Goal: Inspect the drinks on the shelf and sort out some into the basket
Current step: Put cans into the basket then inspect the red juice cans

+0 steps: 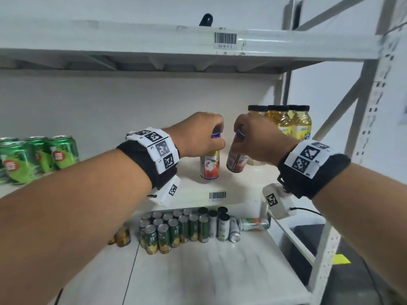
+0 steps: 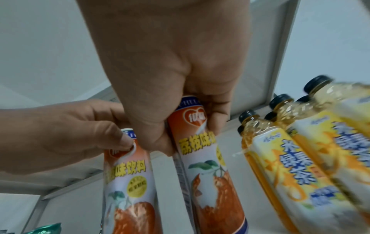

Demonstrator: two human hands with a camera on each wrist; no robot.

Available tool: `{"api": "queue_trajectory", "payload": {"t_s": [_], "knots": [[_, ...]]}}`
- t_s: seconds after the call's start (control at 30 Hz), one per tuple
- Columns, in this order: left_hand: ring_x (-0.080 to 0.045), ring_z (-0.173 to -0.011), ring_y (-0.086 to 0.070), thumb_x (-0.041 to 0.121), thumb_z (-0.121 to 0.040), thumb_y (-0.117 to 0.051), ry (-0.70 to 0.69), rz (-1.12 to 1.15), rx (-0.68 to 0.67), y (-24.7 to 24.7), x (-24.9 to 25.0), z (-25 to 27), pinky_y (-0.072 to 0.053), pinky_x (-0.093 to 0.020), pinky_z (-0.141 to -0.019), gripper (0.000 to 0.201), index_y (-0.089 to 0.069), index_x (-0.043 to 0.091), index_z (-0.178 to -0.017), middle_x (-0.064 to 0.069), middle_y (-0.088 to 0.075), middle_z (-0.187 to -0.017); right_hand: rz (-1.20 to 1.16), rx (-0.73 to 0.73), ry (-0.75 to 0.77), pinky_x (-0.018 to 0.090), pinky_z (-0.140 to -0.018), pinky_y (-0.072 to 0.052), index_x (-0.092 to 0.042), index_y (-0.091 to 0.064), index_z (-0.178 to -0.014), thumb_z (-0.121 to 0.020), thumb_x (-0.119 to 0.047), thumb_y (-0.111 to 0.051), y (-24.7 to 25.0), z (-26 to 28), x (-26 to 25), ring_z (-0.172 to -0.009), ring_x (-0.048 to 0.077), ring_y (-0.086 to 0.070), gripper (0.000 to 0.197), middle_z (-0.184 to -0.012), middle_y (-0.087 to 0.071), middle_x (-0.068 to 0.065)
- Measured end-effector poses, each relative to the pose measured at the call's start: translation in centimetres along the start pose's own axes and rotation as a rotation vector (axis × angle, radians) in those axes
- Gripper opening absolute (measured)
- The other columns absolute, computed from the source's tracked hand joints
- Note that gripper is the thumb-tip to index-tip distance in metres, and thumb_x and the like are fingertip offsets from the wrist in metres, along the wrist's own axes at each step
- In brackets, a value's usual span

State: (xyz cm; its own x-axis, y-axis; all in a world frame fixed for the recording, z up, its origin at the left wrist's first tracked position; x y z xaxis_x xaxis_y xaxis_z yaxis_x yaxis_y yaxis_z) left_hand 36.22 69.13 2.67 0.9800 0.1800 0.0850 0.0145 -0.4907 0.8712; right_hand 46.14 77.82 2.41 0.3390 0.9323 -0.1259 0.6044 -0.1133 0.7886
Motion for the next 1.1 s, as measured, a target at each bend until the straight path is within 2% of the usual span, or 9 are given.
{"api": "queue_trajectory", "payload": {"t_s": [0.1,0.23,0.33,0.47,0.63,0.77,0.87,0.97,1.1], "knots": [[-0.021,-0.098,-0.064,0.037,-0.093,-0.072,-0.08,0.06,-0.004,0.0,2.8,1.7,-0.059,-0.041,-0.087,0.027,-0.067,0.019,-0.113,0.001,-0.067,-0.109,0.011,0.002,-0.068,0.035,-0.071,-0.047,-0.012,-0.064,-0.104,-0.077,-0.025,-0.083,1.4,3.7,0.2,-0.091,0.024,-0.056,0.036,-0.104,-0.064,0.007],[-0.017,-0.092,-0.065,0.036,-0.091,-0.076,-0.16,0.128,-0.026,-1.3,6.4,3.0,-0.058,-0.031,-0.078,0.027,-0.069,0.02,-0.111,0.007,-0.065,-0.101,0.019,-0.002,-0.162,0.035,-0.072,-0.048,-0.01,-0.065,-0.105,-0.077,-0.024,-0.083,2.6,7.9,1.1,-0.091,0.029,-0.059,0.036,-0.102,-0.065,0.008],[-0.021,-0.093,-0.065,0.036,-0.09,-0.075,-0.18,0.153,-0.056,-3.4,8.4,3.1,-0.058,-0.036,-0.079,0.029,-0.069,0.018,-0.112,0.0,-0.068,-0.105,0.053,-0.038,-0.217,0.032,-0.07,-0.042,-0.012,-0.065,-0.109,-0.078,-0.026,-0.081,2.7,10.6,2.6,-0.09,0.029,-0.058,0.037,-0.099,-0.063,0.006],[-0.024,-0.097,-0.065,0.037,-0.089,-0.075,-0.212,0.203,-0.161,-9.4,12.2,2.7,-0.058,-0.039,-0.083,0.03,-0.068,0.018,-0.112,0.0,-0.068,-0.108,0.084,-0.063,-0.312,0.03,-0.071,-0.038,-0.013,-0.066,-0.109,-0.078,-0.028,-0.082,2.1,14.9,6.8,-0.088,0.027,-0.053,0.038,-0.098,-0.061,0.006],[-0.025,-0.097,-0.064,0.034,-0.087,-0.075,-0.229,0.253,-0.289,-19.4,15.5,1.3,-0.057,-0.042,-0.088,0.031,-0.069,0.015,-0.111,-0.001,-0.069,-0.106,0.069,-0.164,-0.447,0.031,-0.071,-0.041,-0.016,-0.065,-0.105,-0.076,-0.029,-0.08,-2.6,20.0,13.8,-0.088,0.026,-0.055,0.036,-0.098,-0.063,0.007],[-0.024,-0.094,-0.062,0.032,-0.085,-0.077,-0.218,0.293,-0.416,-30.5,18.1,1.3,-0.056,-0.042,-0.086,0.03,-0.069,0.013,-0.107,-0.002,-0.068,-0.102,0.045,-0.297,-0.552,0.032,-0.068,-0.045,-0.018,-0.064,-0.1,-0.074,-0.029,-0.08,-9.0,25.8,20.6,-0.086,0.026,-0.057,0.033,-0.096,-0.061,0.006],[-0.025,-0.091,-0.059,0.029,-0.082,-0.077,-0.204,0.315,-0.53,-39.8,20.2,2.6,-0.051,-0.039,-0.082,0.028,-0.067,0.012,-0.103,-0.003,-0.064,-0.099,0.004,-0.401,-0.589,0.029,-0.062,-0.034,-0.017,-0.064,-0.088,-0.074,-0.025,-0.079,-14.4,31.2,25.5,-0.083,0.025,-0.055,0.022,-0.082,-0.06,0.003],[-0.026,-0.092,-0.059,0.025,-0.081,-0.08,-0.175,0.334,-0.657,-48.9,22.6,4.8,-0.051,-0.039,-0.081,0.029,-0.066,0.01,-0.102,-0.006,-0.065,-0.1,-0.023,-0.509,-0.63,0.032,-0.06,-0.024,-0.011,-0.067,-0.078,-0.074,-0.022,-0.077,-19.7,37.1,30.2,-0.082,0.031,-0.055,0.015,-0.077,-0.064,0.008],[-0.026,-0.092,-0.06,0.021,-0.08,-0.083,-0.129,0.359,-0.813,-60.2,25.8,8.3,-0.051,-0.038,-0.08,0.032,-0.066,0.01,-0.105,-0.005,-0.064,-0.103,-0.093,-0.666,-0.774,0.029,-0.068,-0.036,-0.015,-0.069,-0.083,-0.076,-0.023,-0.079,-26.6,45.8,36.4,-0.087,0.025,-0.051,0.015,-0.086,-0.067,0.011]]}}
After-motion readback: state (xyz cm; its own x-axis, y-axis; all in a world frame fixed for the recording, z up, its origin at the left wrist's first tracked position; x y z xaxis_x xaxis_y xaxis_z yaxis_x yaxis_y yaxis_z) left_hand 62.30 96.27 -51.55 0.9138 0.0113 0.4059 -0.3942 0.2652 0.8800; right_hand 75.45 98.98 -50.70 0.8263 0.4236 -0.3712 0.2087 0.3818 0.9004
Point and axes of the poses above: each hand's wrist, its own z-axis away from the middle knuckle, its own y-axis out of the back of the hand, x = y × z, the point moved 9 cm from there along -z, towards the middle knuckle
